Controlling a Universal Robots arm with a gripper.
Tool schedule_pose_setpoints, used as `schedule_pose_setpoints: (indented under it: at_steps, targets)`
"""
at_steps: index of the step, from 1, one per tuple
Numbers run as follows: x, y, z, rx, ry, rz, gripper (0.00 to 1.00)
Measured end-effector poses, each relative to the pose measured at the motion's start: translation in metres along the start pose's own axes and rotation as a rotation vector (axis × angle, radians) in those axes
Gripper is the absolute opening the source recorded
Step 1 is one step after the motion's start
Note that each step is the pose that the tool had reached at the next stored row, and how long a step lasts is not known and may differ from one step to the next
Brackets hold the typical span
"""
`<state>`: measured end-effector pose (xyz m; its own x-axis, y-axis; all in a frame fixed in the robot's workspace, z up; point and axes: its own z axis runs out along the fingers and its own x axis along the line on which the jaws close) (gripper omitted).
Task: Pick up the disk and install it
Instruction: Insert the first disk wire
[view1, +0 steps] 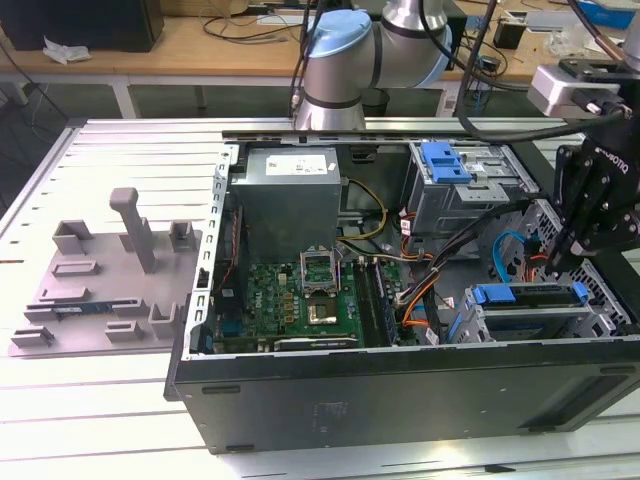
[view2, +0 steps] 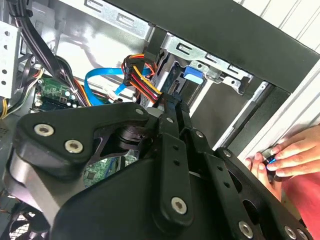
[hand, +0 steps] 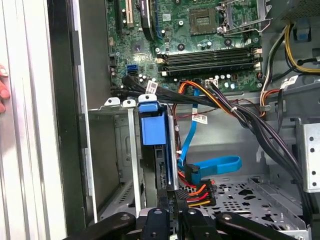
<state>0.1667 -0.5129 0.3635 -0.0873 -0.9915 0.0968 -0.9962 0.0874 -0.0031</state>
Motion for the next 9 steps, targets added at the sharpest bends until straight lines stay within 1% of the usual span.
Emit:
schedule_pose_setpoints:
  at_steps: [2, 9]
  targets:
    - [0.0013, 0.0001, 0.0001, 0.0004, -0.0031, -0.006, 0.17]
    - [0.0027, 0.003, 0.0004, 0.0022, -0.007, -0.028, 0.17]
